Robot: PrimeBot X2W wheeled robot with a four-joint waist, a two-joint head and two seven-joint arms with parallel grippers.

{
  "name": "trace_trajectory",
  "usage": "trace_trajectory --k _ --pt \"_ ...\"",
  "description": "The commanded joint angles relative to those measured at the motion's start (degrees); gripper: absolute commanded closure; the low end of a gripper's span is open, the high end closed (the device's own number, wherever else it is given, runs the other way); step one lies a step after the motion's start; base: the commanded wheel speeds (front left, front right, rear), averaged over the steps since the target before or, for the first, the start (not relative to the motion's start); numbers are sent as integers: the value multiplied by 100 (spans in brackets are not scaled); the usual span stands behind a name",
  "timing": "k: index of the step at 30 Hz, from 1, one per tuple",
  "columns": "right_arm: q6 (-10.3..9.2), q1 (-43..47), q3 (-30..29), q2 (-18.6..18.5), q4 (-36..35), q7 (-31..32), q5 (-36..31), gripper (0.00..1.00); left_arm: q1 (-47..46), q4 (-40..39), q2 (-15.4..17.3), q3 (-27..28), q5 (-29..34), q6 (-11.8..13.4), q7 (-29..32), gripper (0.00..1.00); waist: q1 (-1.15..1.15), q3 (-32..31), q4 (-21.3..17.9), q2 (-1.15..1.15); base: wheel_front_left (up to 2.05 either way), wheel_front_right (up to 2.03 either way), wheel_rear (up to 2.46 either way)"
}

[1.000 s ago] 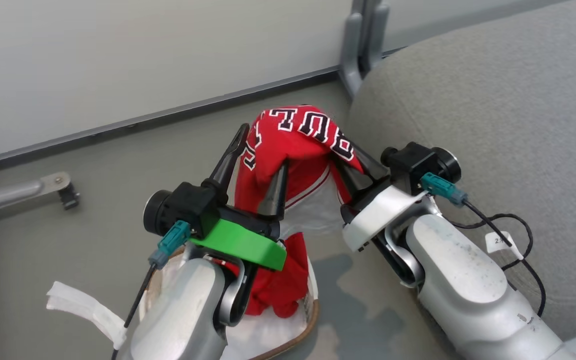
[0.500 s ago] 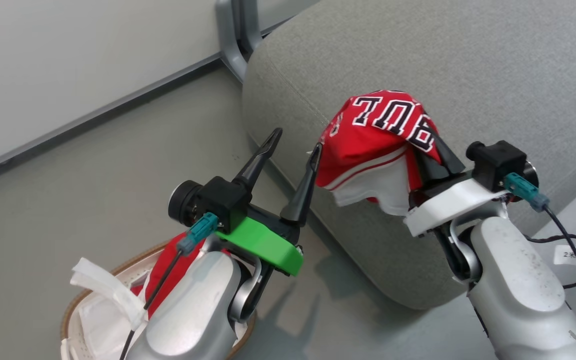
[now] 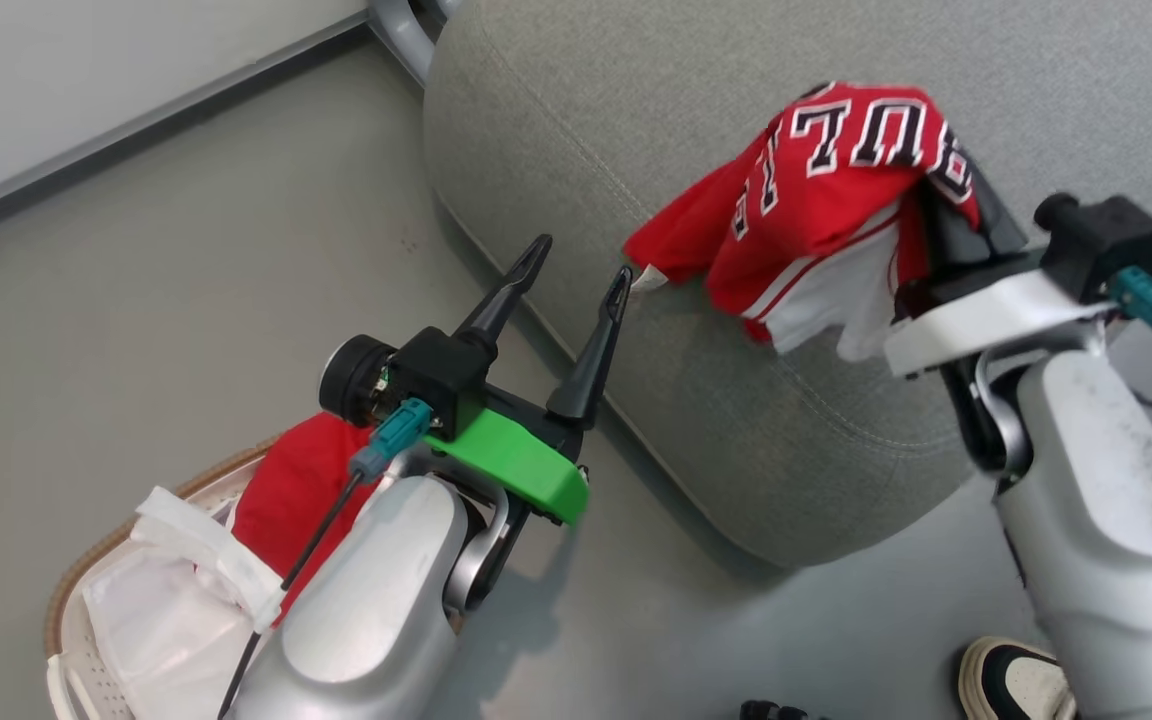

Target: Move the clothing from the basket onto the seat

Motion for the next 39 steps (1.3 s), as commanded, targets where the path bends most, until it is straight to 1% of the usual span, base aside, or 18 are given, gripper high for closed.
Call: trace_trajectory --k 1,6,7,10,13,17,22,24,27,30,31,32,37,39 --pt "-6 -300 -26 -93 70 -4 -62 100 -92 15 75 92 117 -10 3 0 0 297 12 -1 0 0 0" --pt "-6 -1341 -88 -283 463 -3 -68 100 -40 -60 216 286 341 60 3 0 0 784 61 -1 0 0 0" --pt "-6 -1555 -166 -366 567 -4 -96 100 -33 -86 209 296 366 56 3 0 0 899 123 -1 0 0 0" --pt "-7 -2082 -456 -617 860 -4 -166 100 -137 -116 226 240 489 11 3 0 0 1181 411 -1 0 0 0" --pt "-6 -2528 -880 -764 1236 -3 -145 100 -208 -158 213 228 536 -29 3 0 0 1440 716 -1 0 0 0" --pt "-7 -2999 -1153 -1137 1733 -3 -383 100 -260 -239 146 212 600 -39 3 0 0 1792 1109 -1 0 0 0" --pt "-7 -3279 -1509 -1451 2265 -3 -728 100 -271 -308 91 254 664 -22 3 0 0 2117 1554 -1 0 0 0" --pt "-6 -3333 -1665 -1519 2433 -3 -838 100 -273 -345 80 299 680 3 3 0 0 2240 1707 -1 0 0 0" --pt "-7 -3334 -1889 -1535 2677 -3 -916 100 -253 -393 73 388 728 29 3 0 0 2393 1852 -1 0 0 0" --pt "-7 -3015 -2059 -1454 2977 -2 -1092 100 -236 -430 65 462 834 37 4 0 0 2457 1925 -1 0 0 0" --pt "-7 -2941 -2152 -1433 3057 -1 -1122 62 -222 -436 61 482 850 32 4 0 0 2452 1937 -1 0 0 0" --pt "-7 -2861 -2255 -1391 3094 -2 -1150 0 -201 -461 56 536 852 32 4 0 0 2434 1948 -1 0 0 0" --pt "-6 -2223 -2481 -1150 2891 -2 -1127 0 -122 -532 41 718 889 33 4 0 0 2227 1913 -1 0 0 0" --pt "-7 -1935 -2411 -1052 2727 -2 -1139 0 -81 -536 39 769 898 15 4 0 0 2110 1875 -1 0 0 0"
